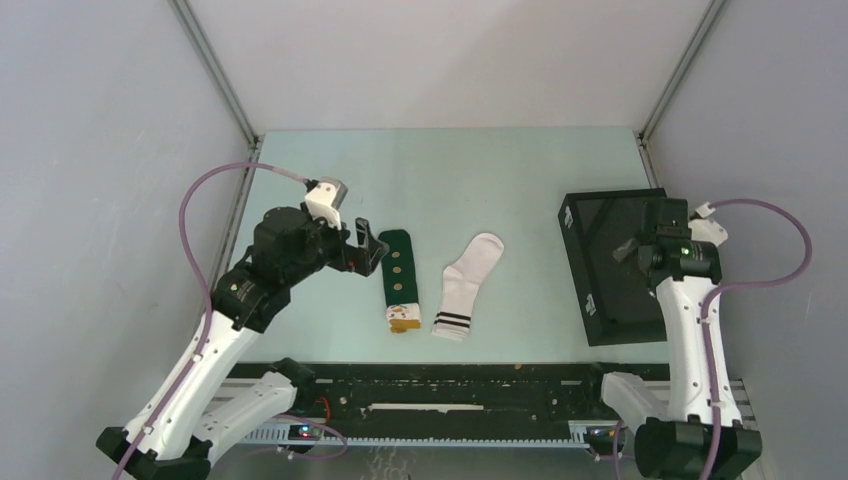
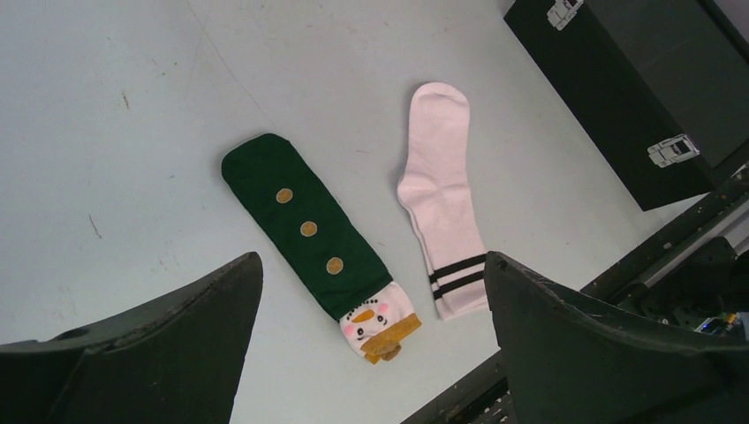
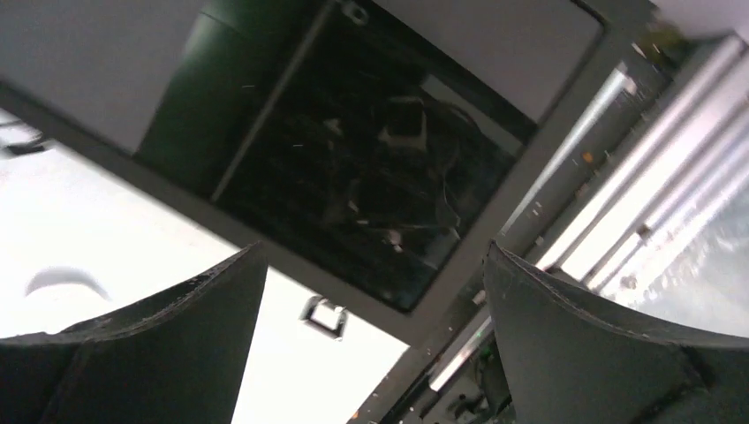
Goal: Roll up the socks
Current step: Move the storage box to the center of the board.
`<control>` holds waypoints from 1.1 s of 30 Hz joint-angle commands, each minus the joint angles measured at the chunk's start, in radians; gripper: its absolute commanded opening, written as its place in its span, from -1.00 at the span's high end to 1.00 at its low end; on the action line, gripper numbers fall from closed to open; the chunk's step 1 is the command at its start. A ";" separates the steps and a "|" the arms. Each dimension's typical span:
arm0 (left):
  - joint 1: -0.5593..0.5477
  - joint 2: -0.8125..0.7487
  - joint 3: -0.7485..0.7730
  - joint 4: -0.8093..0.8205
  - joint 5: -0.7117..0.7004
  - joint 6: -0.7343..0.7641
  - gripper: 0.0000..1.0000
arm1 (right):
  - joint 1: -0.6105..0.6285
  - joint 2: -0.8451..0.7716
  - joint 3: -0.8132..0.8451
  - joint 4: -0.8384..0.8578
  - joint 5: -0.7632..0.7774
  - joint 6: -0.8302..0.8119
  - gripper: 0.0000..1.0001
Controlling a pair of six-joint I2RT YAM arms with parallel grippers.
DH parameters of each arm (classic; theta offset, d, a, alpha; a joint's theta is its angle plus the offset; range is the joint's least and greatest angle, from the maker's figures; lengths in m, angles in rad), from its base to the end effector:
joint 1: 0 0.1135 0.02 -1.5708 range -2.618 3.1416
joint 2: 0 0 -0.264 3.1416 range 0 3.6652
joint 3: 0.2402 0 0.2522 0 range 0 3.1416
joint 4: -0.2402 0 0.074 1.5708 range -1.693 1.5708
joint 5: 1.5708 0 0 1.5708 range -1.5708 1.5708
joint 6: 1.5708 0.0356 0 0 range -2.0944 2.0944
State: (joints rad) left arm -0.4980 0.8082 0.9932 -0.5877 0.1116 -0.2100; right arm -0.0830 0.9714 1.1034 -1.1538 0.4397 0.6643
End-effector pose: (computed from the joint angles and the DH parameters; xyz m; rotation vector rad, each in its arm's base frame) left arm 0.1457 -0.0837 0.3656 0.3626 1.9826 -0.5670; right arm 0.1596 -0.0285 0.3326 1.0492 2.2490 -0.3304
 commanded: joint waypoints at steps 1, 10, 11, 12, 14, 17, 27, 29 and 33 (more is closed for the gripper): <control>-0.007 -0.024 -0.012 0.053 0.050 0.010 -1.00 | -0.089 0.047 -0.036 -0.104 0.053 0.169 -0.99; -0.008 -0.013 -0.020 0.063 0.113 0.011 -1.00 | -0.227 0.001 -0.197 -0.013 -0.009 0.228 -0.99; -0.008 -0.012 -0.021 0.065 0.120 0.011 -1.00 | -0.241 -0.005 -0.212 -0.010 -0.012 0.231 -0.99; -0.008 -0.011 -0.024 0.066 0.121 0.009 -1.00 | -0.254 -0.013 -0.222 -0.003 -0.017 0.230 -0.99; -0.009 -0.007 -0.025 0.072 0.127 0.008 -1.00 | -0.284 -0.032 -0.250 0.014 -0.036 0.227 -0.99; -0.011 0.004 -0.022 0.071 0.132 0.008 -1.00 | -0.311 -0.075 -0.288 0.040 -0.061 0.213 -0.99; -0.016 0.027 -0.002 0.064 0.142 0.006 -1.00 | -0.413 -0.141 -0.383 0.154 -0.195 0.173 -0.99; -0.016 0.024 -0.001 0.060 0.140 0.005 -1.00 | -0.422 -0.131 -0.398 0.178 -0.219 0.165 -0.99; -0.016 0.022 0.004 0.051 0.135 0.005 -1.00 | -0.432 -0.115 -0.414 0.216 -0.239 0.155 -0.99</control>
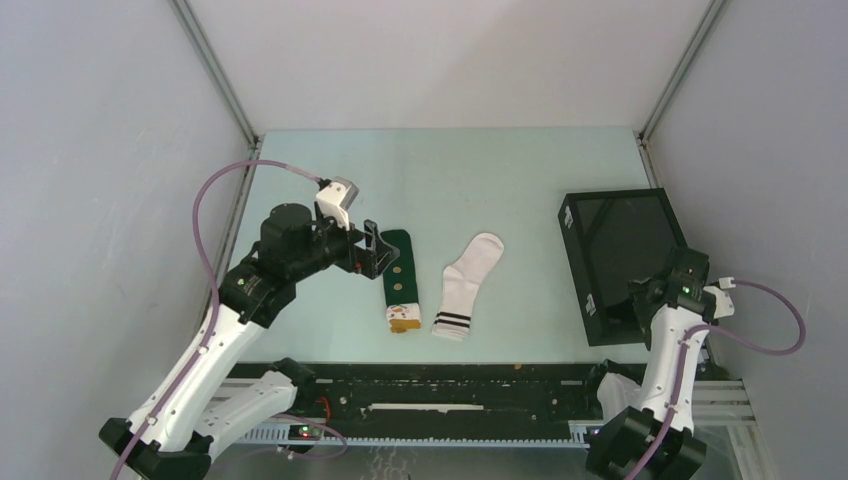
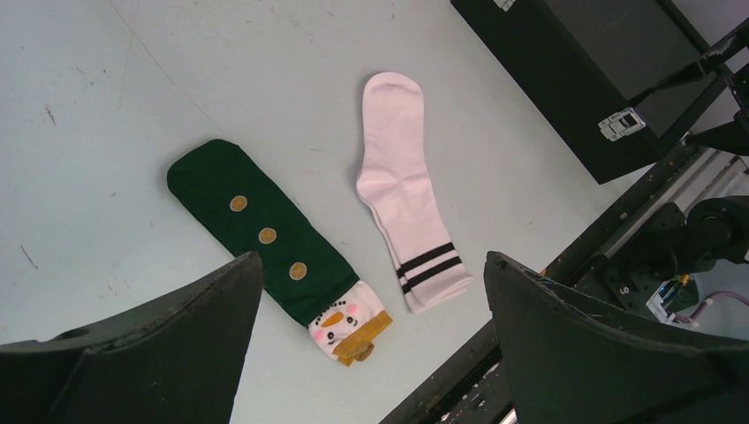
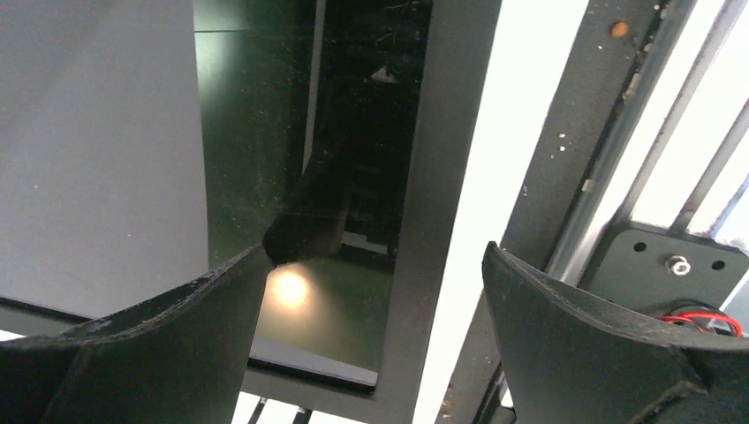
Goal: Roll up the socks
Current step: Move the storage box to the center of the board.
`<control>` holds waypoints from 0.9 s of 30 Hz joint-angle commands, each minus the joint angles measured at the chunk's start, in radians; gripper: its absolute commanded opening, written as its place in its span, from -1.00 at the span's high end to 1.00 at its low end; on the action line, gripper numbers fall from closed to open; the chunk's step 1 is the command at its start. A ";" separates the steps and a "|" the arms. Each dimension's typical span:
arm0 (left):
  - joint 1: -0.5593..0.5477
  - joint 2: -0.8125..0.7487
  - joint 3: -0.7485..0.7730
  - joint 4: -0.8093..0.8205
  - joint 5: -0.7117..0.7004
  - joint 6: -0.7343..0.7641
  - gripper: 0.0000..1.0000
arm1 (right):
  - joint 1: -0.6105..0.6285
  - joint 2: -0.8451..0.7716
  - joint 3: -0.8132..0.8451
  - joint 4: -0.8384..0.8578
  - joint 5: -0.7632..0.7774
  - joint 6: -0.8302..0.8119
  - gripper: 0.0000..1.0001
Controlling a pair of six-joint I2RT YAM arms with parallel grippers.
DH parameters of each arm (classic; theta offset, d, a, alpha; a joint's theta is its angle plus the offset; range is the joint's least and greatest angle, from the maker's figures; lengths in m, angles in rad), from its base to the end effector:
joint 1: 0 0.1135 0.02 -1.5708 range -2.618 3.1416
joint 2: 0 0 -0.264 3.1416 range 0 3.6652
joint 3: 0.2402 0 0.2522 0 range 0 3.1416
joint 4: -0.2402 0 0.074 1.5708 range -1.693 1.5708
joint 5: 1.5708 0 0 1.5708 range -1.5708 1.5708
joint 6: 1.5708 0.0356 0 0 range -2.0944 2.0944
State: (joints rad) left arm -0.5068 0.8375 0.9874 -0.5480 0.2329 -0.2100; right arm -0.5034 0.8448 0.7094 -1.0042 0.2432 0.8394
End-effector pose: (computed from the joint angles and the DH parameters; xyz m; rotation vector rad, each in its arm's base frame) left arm 0.1505 -0.0929 0.3634 0.4534 1.9724 -0.6912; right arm 0.1193 -0.0755 0.2387 1.7162 2.0451 -0.2238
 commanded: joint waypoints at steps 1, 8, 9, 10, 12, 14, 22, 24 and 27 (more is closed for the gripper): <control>-0.007 -0.009 0.012 0.010 0.012 0.005 -1.00 | -0.013 0.012 -0.026 0.083 -0.051 -0.023 -0.99; -0.007 -0.002 0.026 0.002 0.010 0.001 -1.00 | -0.015 0.011 -0.084 0.191 -0.140 -0.042 -0.99; -0.007 -0.002 0.027 0.000 0.010 0.000 -1.00 | -0.015 0.013 -0.090 0.206 -0.155 -0.050 -0.99; -0.008 -0.002 0.028 -0.001 0.010 0.000 -1.00 | -0.015 0.010 -0.096 0.226 -0.174 -0.063 -0.99; -0.009 -0.002 0.028 -0.001 0.008 0.000 -1.00 | -0.015 0.005 -0.103 0.255 -0.202 -0.083 -0.99; -0.009 -0.003 0.029 -0.002 0.008 -0.002 -1.00 | -0.012 0.002 -0.113 0.284 -0.231 -0.107 -0.98; -0.009 -0.011 0.028 -0.009 0.002 -0.011 -1.00 | 0.123 0.012 -0.140 0.407 -0.317 -0.168 -0.93; -0.009 -0.015 0.024 -0.009 0.001 -0.012 -1.00 | 0.158 0.041 -0.140 0.434 -0.327 -0.172 -0.93; -0.009 -0.022 0.022 -0.012 -0.001 -0.018 -1.00 | 0.224 0.105 -0.135 0.483 -0.351 -0.185 -0.92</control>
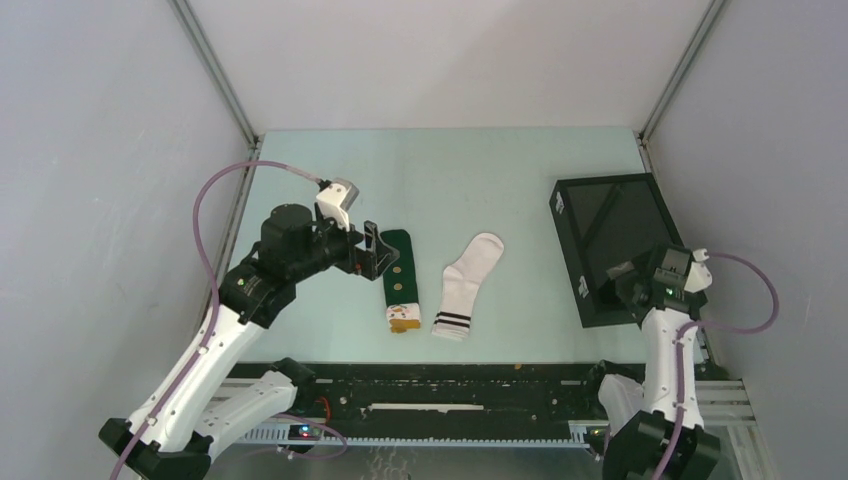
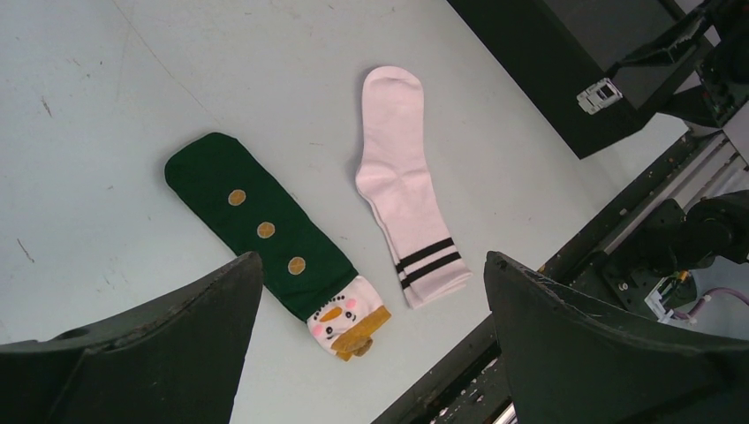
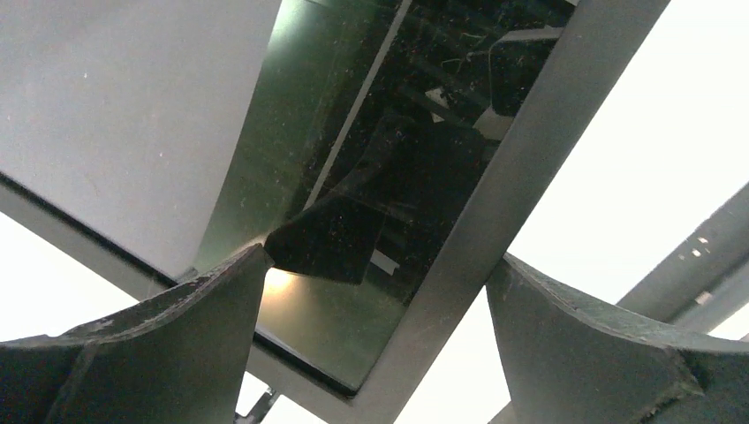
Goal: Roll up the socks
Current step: Move the storage box to the center of the board.
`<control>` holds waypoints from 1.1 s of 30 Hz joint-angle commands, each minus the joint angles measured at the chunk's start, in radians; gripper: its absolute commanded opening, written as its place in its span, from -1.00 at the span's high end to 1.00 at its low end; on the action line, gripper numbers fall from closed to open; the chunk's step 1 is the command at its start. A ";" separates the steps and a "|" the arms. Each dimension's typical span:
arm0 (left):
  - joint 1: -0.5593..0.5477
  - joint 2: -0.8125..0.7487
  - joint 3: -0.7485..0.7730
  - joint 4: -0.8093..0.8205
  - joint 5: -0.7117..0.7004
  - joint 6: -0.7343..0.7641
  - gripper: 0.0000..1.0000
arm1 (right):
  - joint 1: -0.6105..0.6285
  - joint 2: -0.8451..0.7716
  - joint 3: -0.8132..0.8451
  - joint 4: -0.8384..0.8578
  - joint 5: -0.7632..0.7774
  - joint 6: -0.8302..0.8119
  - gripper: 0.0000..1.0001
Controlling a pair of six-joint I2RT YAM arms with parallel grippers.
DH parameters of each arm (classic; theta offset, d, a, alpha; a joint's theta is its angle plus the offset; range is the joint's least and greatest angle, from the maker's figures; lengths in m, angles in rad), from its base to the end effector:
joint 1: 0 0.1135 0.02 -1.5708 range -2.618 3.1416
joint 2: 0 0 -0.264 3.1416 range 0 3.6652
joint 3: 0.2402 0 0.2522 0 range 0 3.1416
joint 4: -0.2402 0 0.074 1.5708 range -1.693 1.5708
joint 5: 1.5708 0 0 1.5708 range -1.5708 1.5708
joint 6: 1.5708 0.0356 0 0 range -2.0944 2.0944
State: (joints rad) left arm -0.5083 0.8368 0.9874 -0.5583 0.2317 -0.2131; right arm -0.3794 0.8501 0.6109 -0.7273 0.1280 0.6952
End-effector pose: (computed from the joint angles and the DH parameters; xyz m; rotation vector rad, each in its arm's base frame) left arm 0.1498 -0.0928 0.3625 0.4518 1.9833 -0.6914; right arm 0.1470 -0.0635 0.2222 1.3359 2.1437 -0.0361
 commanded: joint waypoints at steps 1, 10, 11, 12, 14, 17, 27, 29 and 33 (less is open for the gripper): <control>-0.007 -0.022 0.022 -0.002 0.000 -0.015 -1.00 | 0.115 0.126 -0.033 0.220 -0.245 -0.047 -0.92; -0.009 -0.045 0.014 -0.012 -0.011 -0.023 -1.00 | 0.293 0.364 0.081 0.287 -0.241 -0.076 -0.91; -0.009 -0.047 0.011 -0.012 -0.011 -0.026 -1.00 | 0.307 0.387 0.095 0.292 -0.239 -0.081 -0.91; -0.009 -0.050 0.009 -0.012 -0.012 -0.028 -1.00 | 0.321 0.408 0.109 0.298 -0.243 -0.086 -0.91; -0.009 -0.055 0.004 -0.013 -0.013 -0.030 -1.00 | 0.346 0.466 0.143 0.302 -0.252 -0.097 -0.91; -0.009 -0.063 0.000 -0.016 -0.018 -0.031 -1.00 | 0.390 0.554 0.211 0.292 -0.253 -0.127 -0.91; -0.009 -0.101 -0.010 -0.042 -0.056 -0.027 -1.00 | 0.424 0.636 0.401 0.174 -0.206 -0.155 -0.92; -0.009 -0.106 -0.008 -0.045 -0.069 -0.026 -1.00 | 0.414 0.608 0.429 0.147 -0.189 -0.154 -0.93; -0.009 -0.111 -0.007 -0.042 -0.095 -0.022 -1.00 | 0.386 0.552 0.496 0.104 -0.157 -0.155 -0.94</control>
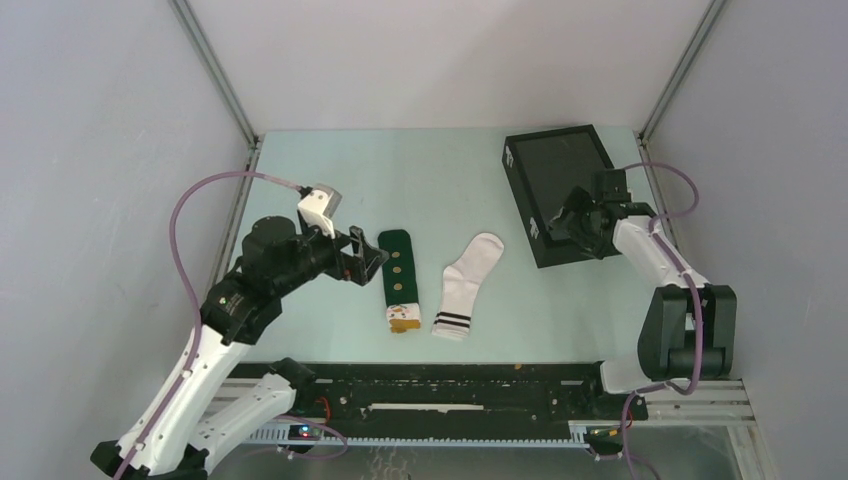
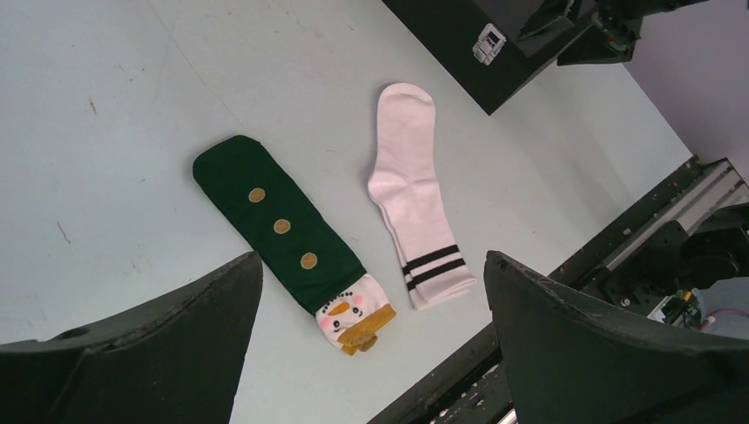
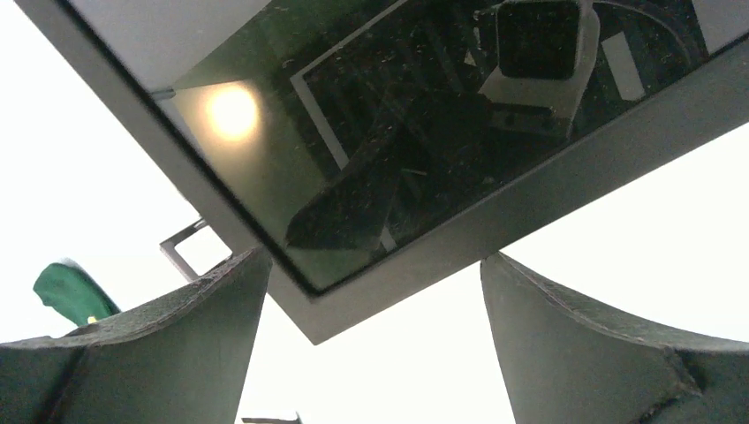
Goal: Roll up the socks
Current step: Move the storage box to the center of the board.
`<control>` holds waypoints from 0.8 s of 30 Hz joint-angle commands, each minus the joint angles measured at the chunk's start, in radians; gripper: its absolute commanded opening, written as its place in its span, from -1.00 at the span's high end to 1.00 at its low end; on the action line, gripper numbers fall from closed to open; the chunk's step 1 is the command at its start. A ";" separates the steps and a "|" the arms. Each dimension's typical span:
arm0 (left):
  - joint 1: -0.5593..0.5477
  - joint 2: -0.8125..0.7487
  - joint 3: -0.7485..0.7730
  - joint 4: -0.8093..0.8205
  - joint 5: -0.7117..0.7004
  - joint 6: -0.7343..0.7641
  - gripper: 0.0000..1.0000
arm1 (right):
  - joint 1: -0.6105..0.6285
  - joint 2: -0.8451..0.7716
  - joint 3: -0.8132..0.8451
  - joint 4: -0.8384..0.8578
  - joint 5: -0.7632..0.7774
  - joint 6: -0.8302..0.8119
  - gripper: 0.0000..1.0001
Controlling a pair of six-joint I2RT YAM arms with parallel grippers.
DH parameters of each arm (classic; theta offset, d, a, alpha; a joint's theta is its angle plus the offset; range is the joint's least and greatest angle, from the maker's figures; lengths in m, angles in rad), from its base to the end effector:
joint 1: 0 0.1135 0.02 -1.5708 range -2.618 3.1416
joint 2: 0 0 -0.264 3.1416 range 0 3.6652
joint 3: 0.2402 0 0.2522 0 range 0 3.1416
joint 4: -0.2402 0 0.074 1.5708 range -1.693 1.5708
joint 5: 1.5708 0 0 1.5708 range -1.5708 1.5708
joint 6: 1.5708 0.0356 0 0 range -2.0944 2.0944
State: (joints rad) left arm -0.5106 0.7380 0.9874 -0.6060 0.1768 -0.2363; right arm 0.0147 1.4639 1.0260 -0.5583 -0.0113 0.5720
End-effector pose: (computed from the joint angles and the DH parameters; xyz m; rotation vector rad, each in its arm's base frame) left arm 0.1273 -0.0785 0.3717 0.3907 1.9410 -0.6639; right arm 0.2986 0.0048 0.2345 0.7068 2.4863 0.2348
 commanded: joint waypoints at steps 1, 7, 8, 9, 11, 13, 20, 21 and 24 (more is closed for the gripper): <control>-0.006 -0.010 -0.005 0.005 -0.048 0.004 -1.00 | -0.022 -0.076 0.099 -0.076 -0.009 -0.034 -0.94; -0.006 0.008 0.004 0.000 -0.052 0.004 -1.00 | -0.125 -0.083 0.230 -0.100 0.041 -0.024 -0.94; -0.006 0.007 0.005 0.000 -0.054 0.002 -1.00 | -0.132 -0.074 0.254 -0.102 0.048 -0.019 -0.94; -0.006 0.007 0.003 0.000 -0.057 0.002 -1.00 | -0.143 -0.064 0.277 -0.101 0.057 -0.010 -0.94; -0.006 0.005 0.001 -0.001 -0.059 -0.001 -1.00 | -0.163 -0.038 0.324 -0.091 0.064 0.002 -0.93; -0.006 0.004 -0.002 -0.004 -0.064 -0.006 -1.00 | -0.179 -0.005 0.367 -0.078 0.071 0.011 -0.92; -0.006 -0.030 -0.022 -0.026 -0.116 -0.029 -1.00 | -0.248 0.179 0.590 -0.054 0.115 -0.003 -0.87; -0.006 -0.038 -0.028 -0.028 -0.125 -0.034 -1.00 | -0.254 0.226 0.625 -0.051 0.106 -0.003 -0.86; -0.006 -0.063 -0.046 -0.029 -0.153 -0.054 -1.00 | -0.260 0.342 0.743 -0.067 0.084 -0.013 -0.78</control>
State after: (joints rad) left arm -0.5114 0.7090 0.9764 -0.6357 0.0750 -0.2569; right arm -0.2302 1.6978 1.6367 -0.6319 0.0734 0.5701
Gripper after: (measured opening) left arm 0.996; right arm 0.917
